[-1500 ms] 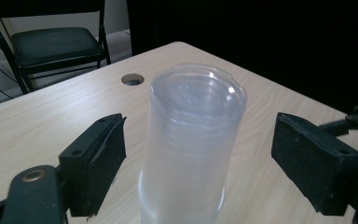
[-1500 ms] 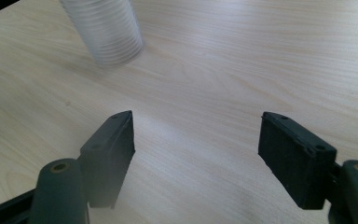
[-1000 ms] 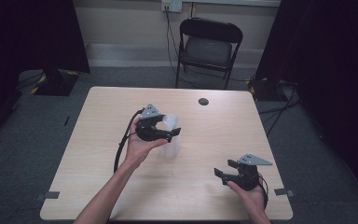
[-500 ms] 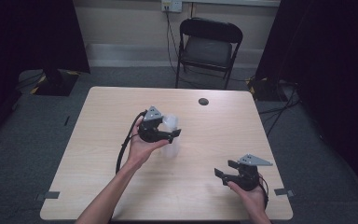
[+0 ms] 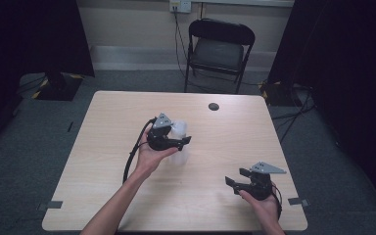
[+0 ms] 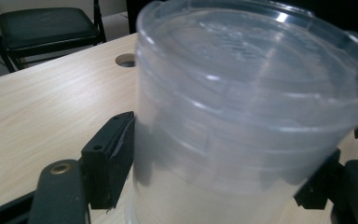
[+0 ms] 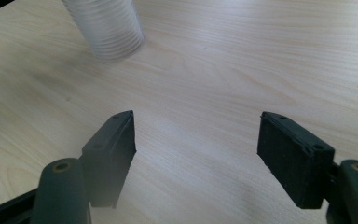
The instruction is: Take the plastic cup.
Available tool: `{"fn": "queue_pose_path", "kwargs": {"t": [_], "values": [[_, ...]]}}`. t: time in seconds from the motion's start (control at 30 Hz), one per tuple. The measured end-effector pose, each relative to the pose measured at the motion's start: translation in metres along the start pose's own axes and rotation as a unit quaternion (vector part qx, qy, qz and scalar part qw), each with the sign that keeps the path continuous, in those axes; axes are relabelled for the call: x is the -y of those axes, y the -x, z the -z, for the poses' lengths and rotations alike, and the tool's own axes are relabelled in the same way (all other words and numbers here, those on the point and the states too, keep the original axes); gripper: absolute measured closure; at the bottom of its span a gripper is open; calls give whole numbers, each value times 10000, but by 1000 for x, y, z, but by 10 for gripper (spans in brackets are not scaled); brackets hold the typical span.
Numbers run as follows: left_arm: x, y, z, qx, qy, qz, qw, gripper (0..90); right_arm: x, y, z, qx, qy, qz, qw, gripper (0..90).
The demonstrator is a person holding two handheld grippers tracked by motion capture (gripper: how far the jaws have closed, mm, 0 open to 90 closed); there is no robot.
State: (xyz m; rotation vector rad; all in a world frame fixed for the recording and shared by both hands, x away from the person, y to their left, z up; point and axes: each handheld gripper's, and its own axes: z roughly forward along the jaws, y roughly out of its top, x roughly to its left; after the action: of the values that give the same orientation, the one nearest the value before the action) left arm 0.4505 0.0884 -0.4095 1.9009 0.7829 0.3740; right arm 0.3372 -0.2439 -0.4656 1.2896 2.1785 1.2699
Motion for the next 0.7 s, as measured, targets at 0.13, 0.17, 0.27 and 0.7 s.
{"fn": "queue_pose_path", "kwargs": {"t": [0.13, 0.17, 0.27, 0.7], "values": [[1, 1, 0, -13, -12, -39, 10000, 305, 0, 0, 0, 10, -10, 0, 10000, 275], [1, 1, 0, -24, 4, -97, 10000, 316, 0, 0, 0, 16, -6, 2, 10000, 275], [0, 2, 0, -35, -1, -166, 9999, 322, 0, 0, 0, 23, -8, -15, 10000, 275], [-3, 2, 5, 8, 115, 3, 9999, 323, -1, 0, 0, 8, 8, -25, 10000, 285]]}}
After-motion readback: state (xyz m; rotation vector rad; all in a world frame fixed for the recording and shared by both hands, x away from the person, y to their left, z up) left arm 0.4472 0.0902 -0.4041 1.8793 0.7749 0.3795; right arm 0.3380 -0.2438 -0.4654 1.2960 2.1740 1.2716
